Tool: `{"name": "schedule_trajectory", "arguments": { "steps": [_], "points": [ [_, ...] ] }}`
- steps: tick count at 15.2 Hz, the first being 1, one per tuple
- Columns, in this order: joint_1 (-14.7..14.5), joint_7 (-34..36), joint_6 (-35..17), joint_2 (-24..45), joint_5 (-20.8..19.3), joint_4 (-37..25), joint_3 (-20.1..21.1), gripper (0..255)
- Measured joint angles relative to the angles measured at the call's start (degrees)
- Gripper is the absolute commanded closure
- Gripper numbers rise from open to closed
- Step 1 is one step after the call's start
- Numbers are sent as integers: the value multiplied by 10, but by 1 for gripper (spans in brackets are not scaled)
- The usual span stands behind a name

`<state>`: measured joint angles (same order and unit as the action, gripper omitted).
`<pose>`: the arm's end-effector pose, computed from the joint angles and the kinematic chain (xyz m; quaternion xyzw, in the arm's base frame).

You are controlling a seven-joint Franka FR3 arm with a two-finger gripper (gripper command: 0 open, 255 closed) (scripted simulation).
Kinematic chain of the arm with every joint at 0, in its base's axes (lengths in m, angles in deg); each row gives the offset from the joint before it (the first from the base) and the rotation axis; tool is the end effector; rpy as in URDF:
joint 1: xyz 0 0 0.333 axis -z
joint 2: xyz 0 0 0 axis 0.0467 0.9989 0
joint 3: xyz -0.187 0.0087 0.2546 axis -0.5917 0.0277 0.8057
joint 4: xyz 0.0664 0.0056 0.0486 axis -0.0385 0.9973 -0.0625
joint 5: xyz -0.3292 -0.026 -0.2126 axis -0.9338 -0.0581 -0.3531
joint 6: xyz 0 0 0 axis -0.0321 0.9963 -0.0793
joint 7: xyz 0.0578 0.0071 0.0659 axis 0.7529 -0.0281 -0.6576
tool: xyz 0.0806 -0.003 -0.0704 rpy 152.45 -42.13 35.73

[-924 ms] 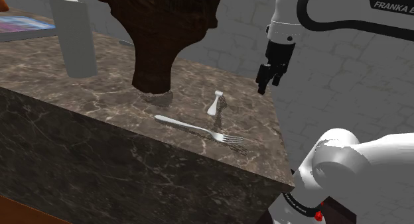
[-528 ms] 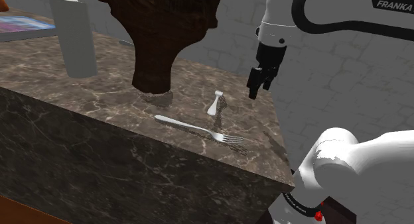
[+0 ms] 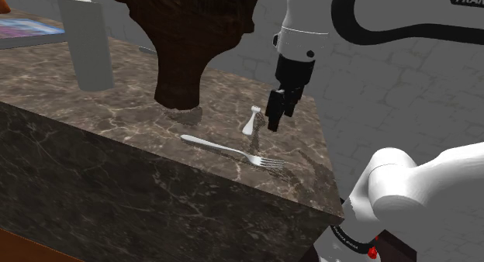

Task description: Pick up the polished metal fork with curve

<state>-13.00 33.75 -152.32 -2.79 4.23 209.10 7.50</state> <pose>0.2984 0.1599 0.5534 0.9962 0.0650 -0.0409 0.0419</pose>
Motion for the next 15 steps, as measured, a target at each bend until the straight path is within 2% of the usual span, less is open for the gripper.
{"name": "schedule_trajectory", "arguments": {
  "steps": [8,15],
  "points": [
    [-50,24,-45,58,61,-35,67,0],
    [-57,25,-91,66,71,0,81,0]
  ]
}}
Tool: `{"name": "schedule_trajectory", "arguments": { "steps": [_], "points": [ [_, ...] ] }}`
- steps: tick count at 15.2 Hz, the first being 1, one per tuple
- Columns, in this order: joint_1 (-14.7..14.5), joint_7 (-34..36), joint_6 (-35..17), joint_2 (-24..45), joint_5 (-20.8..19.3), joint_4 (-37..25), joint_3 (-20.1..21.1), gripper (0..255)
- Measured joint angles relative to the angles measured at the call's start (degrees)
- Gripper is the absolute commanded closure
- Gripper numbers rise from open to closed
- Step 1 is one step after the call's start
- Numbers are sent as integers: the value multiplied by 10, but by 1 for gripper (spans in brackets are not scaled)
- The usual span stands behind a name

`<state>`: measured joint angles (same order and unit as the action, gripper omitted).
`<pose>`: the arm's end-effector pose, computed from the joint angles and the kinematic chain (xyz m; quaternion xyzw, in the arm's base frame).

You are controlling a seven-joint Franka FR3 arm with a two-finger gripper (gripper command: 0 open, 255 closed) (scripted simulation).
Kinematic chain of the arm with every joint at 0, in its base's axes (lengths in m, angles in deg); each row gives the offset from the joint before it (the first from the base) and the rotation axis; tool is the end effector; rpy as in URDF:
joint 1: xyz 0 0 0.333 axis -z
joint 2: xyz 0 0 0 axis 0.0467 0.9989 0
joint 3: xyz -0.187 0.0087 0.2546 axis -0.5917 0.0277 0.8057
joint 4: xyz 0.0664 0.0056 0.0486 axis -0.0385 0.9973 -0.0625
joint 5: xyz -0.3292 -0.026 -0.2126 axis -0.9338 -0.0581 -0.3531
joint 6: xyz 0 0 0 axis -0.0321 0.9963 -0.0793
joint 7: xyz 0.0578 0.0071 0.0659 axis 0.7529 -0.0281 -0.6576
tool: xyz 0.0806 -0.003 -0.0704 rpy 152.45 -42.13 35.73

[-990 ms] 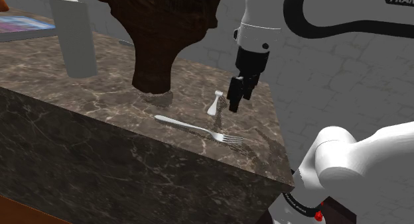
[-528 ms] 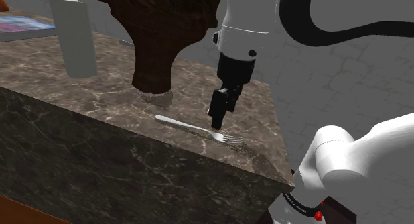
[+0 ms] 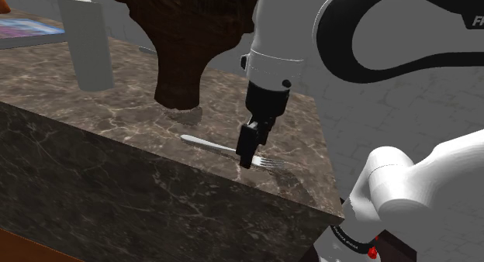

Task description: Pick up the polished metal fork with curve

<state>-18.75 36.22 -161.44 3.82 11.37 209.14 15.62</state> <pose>0.2823 0.2638 0.5151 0.9890 0.1432 -0.0361 0.0100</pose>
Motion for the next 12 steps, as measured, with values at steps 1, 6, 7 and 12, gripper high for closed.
{"name": "schedule_trajectory", "arguments": {
  "steps": [1,6,7,12],
  "points": [
    [-1,0,-6,0,1,6,1,0],
    [-2,-1,-12,-2,4,8,2,255],
    [-2,0,-12,-2,4,8,2,255],
    [-1,-1,-11,-1,3,7,2,255]
  ]
}}
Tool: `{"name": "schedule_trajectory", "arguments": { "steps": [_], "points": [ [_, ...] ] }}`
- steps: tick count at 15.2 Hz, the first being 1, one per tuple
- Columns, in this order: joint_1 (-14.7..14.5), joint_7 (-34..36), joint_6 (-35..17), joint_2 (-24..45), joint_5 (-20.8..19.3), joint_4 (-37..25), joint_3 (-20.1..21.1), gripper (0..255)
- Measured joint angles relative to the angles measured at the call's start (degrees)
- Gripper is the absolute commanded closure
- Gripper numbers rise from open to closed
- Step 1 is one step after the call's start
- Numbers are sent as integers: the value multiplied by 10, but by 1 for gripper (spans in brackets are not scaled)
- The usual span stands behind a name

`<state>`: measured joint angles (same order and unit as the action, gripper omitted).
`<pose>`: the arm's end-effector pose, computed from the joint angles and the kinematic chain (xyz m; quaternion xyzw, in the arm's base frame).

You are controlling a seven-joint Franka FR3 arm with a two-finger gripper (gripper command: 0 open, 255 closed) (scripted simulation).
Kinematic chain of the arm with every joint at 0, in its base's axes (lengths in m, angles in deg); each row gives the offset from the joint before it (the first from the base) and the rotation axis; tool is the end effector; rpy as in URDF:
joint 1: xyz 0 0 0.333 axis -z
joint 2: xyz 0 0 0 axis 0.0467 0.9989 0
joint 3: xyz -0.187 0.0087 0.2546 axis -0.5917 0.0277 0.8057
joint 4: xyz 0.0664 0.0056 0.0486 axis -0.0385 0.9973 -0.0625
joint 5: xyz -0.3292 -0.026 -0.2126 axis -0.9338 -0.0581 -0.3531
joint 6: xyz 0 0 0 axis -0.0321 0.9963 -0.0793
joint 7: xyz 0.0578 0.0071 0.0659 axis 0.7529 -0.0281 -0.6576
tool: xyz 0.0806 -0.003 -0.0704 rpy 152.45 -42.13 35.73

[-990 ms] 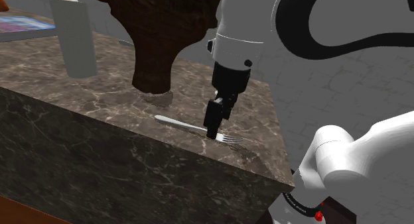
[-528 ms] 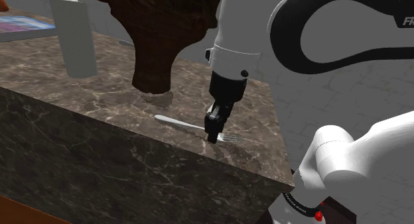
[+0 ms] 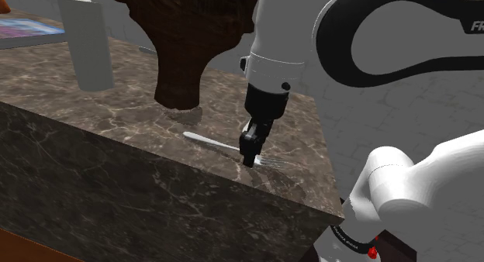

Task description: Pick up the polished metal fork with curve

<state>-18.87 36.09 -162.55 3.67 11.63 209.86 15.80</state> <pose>0.2815 0.2650 0.5114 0.9889 0.1448 -0.0322 0.0075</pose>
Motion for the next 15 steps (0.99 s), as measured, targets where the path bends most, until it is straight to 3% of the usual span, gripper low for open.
{"name": "schedule_trajectory", "arguments": {
  "steps": [15],
  "points": [
    [7,6,102,6,-14,-103,-15,255]
  ]
}}
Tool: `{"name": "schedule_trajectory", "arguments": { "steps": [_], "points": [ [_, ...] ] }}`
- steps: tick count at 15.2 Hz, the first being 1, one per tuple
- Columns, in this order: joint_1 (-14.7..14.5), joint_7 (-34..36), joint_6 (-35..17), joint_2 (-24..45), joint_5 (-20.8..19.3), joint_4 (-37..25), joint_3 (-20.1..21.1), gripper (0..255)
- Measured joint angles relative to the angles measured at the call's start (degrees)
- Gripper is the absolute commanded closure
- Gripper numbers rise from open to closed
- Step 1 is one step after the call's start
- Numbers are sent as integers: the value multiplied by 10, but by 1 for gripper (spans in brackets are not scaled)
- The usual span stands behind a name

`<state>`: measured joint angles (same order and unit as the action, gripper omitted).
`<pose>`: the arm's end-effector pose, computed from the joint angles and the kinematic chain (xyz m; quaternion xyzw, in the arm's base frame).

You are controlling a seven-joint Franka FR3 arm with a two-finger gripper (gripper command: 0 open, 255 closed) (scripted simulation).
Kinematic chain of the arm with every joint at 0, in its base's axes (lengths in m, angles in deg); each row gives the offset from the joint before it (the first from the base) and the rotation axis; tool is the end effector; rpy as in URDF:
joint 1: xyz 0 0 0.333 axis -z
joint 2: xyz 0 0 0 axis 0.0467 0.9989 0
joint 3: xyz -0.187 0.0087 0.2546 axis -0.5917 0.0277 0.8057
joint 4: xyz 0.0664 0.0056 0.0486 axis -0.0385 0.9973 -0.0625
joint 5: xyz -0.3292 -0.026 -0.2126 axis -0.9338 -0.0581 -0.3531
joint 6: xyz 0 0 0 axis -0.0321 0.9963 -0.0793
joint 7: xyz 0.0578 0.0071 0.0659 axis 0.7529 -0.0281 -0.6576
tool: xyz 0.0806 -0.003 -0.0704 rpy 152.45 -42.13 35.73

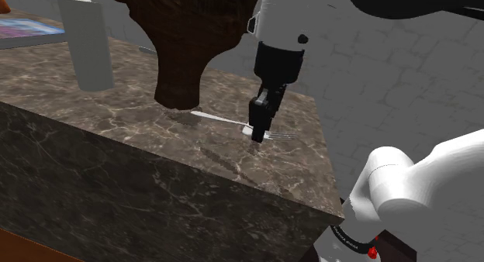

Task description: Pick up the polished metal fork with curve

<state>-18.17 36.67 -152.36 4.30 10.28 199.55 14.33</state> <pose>0.2825 0.2638 0.5792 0.9890 0.1431 -0.0357 0.0098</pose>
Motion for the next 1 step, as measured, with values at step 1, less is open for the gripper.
{"name": "schedule_trajectory", "arguments": {
  "steps": [1],
  "points": [
    [0,0,5,-1,0,-5,-1,255]
  ]
}}
